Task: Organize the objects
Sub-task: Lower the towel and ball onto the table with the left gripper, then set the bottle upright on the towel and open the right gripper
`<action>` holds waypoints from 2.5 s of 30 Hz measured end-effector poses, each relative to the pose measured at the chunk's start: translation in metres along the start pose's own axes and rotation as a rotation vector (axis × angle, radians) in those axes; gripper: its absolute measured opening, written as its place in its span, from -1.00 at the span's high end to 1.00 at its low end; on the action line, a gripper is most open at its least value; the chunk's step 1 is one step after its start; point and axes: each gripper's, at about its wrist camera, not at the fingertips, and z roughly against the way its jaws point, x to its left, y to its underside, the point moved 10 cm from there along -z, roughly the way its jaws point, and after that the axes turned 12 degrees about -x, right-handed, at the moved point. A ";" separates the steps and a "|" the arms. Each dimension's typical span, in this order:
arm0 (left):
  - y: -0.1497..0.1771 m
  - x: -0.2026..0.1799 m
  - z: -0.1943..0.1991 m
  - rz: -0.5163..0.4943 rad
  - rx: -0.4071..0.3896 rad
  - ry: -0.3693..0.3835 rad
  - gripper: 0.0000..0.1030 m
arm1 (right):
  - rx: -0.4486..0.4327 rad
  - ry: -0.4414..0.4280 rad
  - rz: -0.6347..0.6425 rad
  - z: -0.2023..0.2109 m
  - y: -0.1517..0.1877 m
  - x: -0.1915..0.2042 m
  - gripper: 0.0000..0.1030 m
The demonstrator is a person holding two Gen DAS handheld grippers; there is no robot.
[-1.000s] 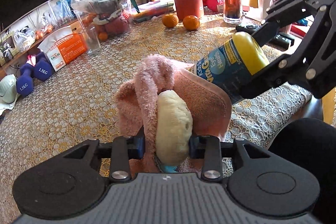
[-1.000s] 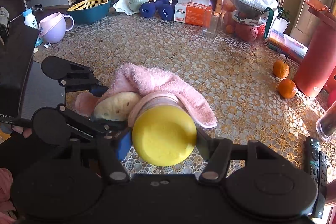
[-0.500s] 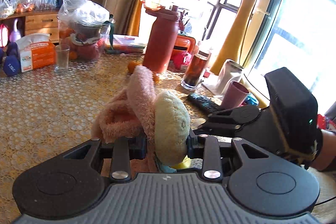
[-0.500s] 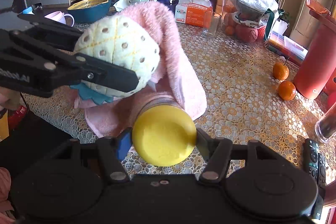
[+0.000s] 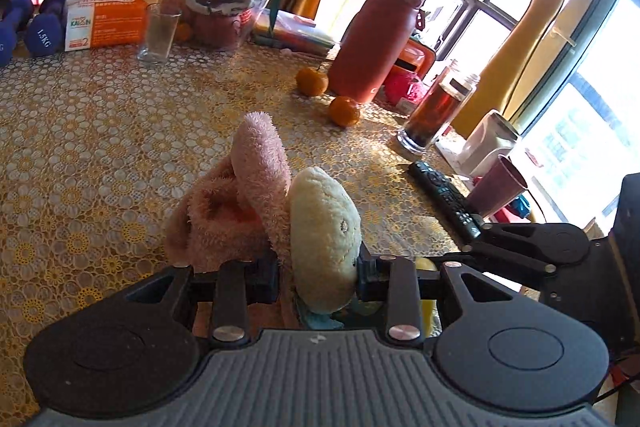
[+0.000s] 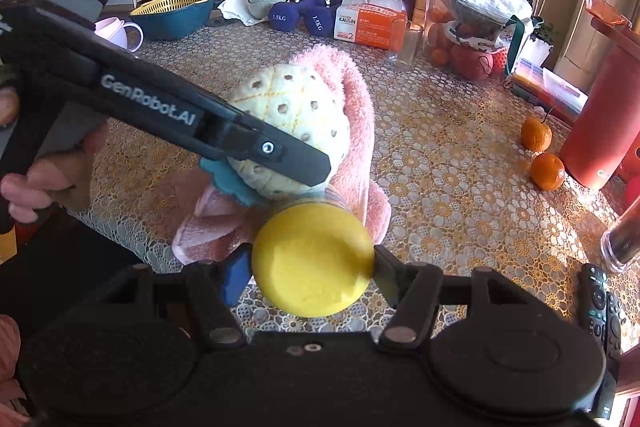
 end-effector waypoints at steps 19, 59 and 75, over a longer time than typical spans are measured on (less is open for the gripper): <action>-0.026 -0.061 0.049 -0.092 -0.087 0.129 0.37 | -0.001 0.009 0.008 -0.003 -0.004 0.002 -0.21; 0.001 0.129 0.041 -0.129 -0.018 -0.398 -0.28 | -0.042 0.044 -0.069 -0.030 -0.059 -0.006 -0.39; -0.001 0.074 0.102 -0.198 -0.147 -0.431 -1.00 | -0.208 0.044 -0.201 0.018 -0.052 0.005 -0.76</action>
